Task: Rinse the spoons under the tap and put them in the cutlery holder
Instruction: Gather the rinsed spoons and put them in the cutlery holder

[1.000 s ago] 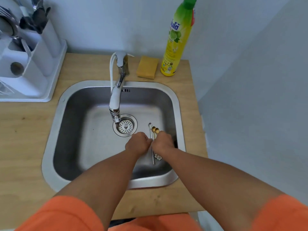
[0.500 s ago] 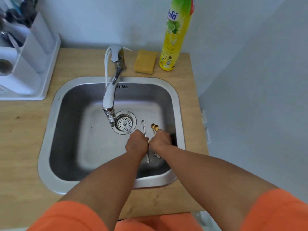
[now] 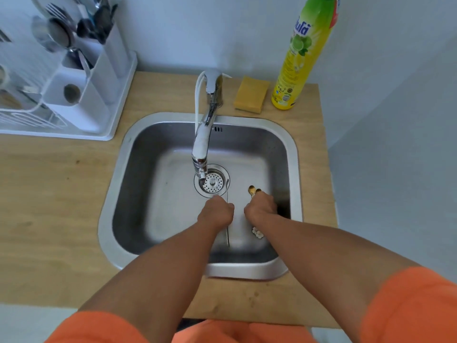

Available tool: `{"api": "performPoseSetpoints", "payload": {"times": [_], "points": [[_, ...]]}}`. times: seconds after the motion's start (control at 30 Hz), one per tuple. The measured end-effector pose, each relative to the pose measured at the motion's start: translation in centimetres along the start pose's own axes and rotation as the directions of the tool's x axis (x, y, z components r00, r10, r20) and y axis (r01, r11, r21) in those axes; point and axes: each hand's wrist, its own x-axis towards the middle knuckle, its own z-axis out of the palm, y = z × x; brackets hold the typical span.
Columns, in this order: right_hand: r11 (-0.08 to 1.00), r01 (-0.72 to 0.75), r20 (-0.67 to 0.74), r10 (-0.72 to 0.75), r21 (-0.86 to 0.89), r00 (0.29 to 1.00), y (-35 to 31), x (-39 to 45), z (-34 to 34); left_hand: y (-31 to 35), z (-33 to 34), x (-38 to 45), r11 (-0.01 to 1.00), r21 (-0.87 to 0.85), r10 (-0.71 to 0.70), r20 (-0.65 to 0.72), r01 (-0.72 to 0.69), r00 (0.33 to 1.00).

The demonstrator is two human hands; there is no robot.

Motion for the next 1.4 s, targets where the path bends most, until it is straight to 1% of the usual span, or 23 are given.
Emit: {"api": "performPoseSetpoints", "payload": {"times": [0.03, 0.1, 0.17, 0.23, 0.3, 0.47, 0.57, 0.67, 0.77, 0.83, 0.9, 0.93, 1.0, 1.03, 1.1, 1.17, 1.23, 1.3, 1.37, 1.4], "points": [[1.000, 0.007, -0.004, -0.007, -0.017, 1.000, -0.1, 0.0, 0.1, -0.6, -1.1, 0.0, 0.998, -0.055, -0.017, -0.050, 0.015, 0.999], [0.999, 0.016, -0.004, -0.016, -0.049, 1.000, 0.0, -0.3, 0.3, -1.7, -3.7, -0.3, 0.985, -0.175, -0.027, -0.155, -0.001, 0.988], [0.997, 0.027, 0.017, -0.026, -0.077, 1.000, 0.0, -0.6, 0.5, -2.7, -6.3, -0.6, 0.952, -0.300, -0.023, -0.257, -0.057, 0.966], [0.994, 0.054, 0.055, -0.049, -0.097, 0.997, -0.1, -0.9, 0.6, -3.2, -9.2, -1.1, 0.911, -0.389, -0.016, -0.371, -0.139, 0.929], [0.984, 0.088, 0.084, -0.076, -0.153, 0.994, -0.1, -1.1, 0.5, -3.4, -12.2, -2.0, 0.869, -0.441, -0.007, -0.466, -0.225, 0.885], [0.941, 0.205, 0.151, -0.169, -0.271, 0.974, -0.4, -1.5, 0.5, -4.9, -19.0, -5.7, 0.798, -0.455, 0.013, -0.642, -0.395, 0.766], [0.951, 0.241, 0.169, -0.209, -0.195, 0.963, -1.2, -2.2, 1.0, -6.9, -22.7, -8.0, 0.789, -0.385, 0.054, -0.732, -0.478, 0.679], [0.956, 0.285, 0.175, -0.270, -0.067, 0.947, -2.9, -3.4, 1.8, -8.3, -27.1, -9.3, 0.795, -0.278, 0.080, -0.833, -0.539, 0.547], [0.932, 0.333, 0.128, -0.351, 0.140, 0.928, -4.4, -5.1, 2.7, -8.4, -31.9, -9.3, 0.811, -0.164, 0.092, -0.912, -0.561, 0.400], [0.901, 0.361, 0.104, -0.393, 0.239, 0.913, -5.9, -6.2, 2.9, -7.4, -34.8, -9.0, 0.808, -0.091, 0.110, -0.948, -0.583, 0.300], [0.867, 0.403, 0.052, -0.436, 0.294, 0.898, -7.9, -7.3, 2.8, -5.8, -37.1, -8.7, 0.798, -0.041, 0.121, -0.967, -0.602, 0.226], [0.845, 0.427, 0.022, -0.457, 0.321, 0.889, -9.1, -7.8, 2.7, -5.1, -38.0, -8.3, 0.790, -0.032, 0.120, -0.971, -0.612, 0.206], [0.797, 0.460, -0.003, -0.499, 0.390, 0.866, -11.5, -8.9, 2.6, -4.0, -39.3, -7.1, 0.800, -0.016, 0.124, -0.974, -0.600, 0.192], [0.777, 0.471, -0.007, -0.516, 0.418, 0.857, -12.7, -9.5, 2.5, -3.6, -39.6, -6.4, 0.813, -0.010, 0.128, -0.972, -0.582, 0.196], [0.729, 0.501, -0.047, -0.546, 0.466, 0.837, -15.0, -10.6, 2.0, -3.0, -39.8, -5.1, 0.834, -0.004, 0.140, -0.966, -0.552, 0.218], [0.653, 0.545, -0.137, -0.567, 0.526, 0.812, -17.4, -11.6, 1.0, -2.9, -39.5, -3.9, 0.847, -0.017, 0.143, -0.956, -0.531, 0.258], [0.553, 0.591, -0.245, -0.574, 0.588, 0.781, -19.9, -12.5, -0.7, -3.3, -38.9, -2.6, 0.869, -0.054, 0.124, -0.939, -0.491, 0.322], [0.446, 0.634, -0.349, -0.566, 0.632, 0.746, -22.5, -13.2, -2.7, -4.2, -37.9, -1.5, 0.898, -0.103, 0.097, -0.901, -0.427, 0.423], [0.368, 0.684, -0.442, -0.555, 0.630, 0.705, -25.2, -13.7, -4.9, -5.4, -36.7, -1.0, 0.924, -0.111, 0.095, -0.860, -0.366, 0.501], [0.348, 0.714, -0.486, -0.549, 0.607, 0.680, -26.6, -13.8, -6.0, -6.0, -36.0, -0.9, 0.935, -0.091, 0.109, -0.847, -0.344, 0.520]]}}
